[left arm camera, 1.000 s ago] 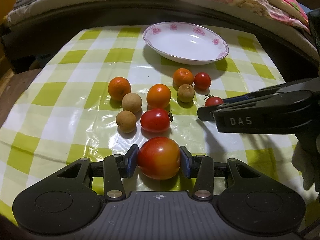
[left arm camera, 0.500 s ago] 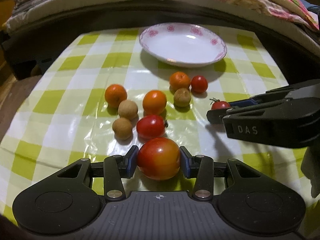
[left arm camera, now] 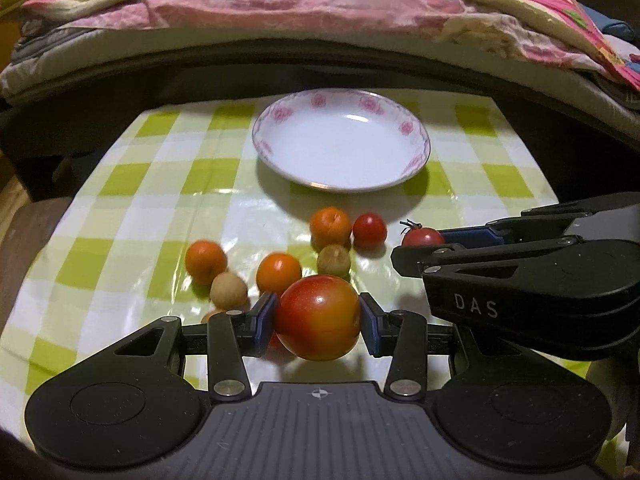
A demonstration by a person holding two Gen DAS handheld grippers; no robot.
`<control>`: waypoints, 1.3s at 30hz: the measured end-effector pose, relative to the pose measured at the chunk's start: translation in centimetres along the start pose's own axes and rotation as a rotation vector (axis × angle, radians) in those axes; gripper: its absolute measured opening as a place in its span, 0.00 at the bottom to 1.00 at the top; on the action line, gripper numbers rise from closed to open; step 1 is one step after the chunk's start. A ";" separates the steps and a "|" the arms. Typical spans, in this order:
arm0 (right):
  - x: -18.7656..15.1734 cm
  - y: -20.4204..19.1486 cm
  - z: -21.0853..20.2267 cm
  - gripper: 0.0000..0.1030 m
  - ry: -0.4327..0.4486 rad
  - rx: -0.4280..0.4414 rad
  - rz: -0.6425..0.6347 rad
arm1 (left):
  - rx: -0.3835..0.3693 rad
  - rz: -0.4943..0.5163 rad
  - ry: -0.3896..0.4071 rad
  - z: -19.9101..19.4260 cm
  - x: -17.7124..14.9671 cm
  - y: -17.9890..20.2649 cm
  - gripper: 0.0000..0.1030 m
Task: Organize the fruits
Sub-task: 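Carry both tomatoes over the white flowered plate and open both grippers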
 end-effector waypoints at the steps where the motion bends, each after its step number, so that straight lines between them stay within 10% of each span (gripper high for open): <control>1: 0.2 0.1 -0.1 0.29 0.004 0.000 0.006 | 0.000 0.002 0.003 0.1 0.3 0.0 0.50; 39: 9.4 6.8 8.0 0.30 0.008 -0.036 0.070 | -0.013 0.023 0.012 9.7 9.0 -0.6 0.50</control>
Point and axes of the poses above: each gripper's, at about its wrist camera, not at the fingertips, and z roughly the way its jaws point, y to its right, x to its top, the point moved 1 cm from there along z, roughly the way its jaws point, and after that the axes turned 2 degrees about z, right-handed, at the moved point
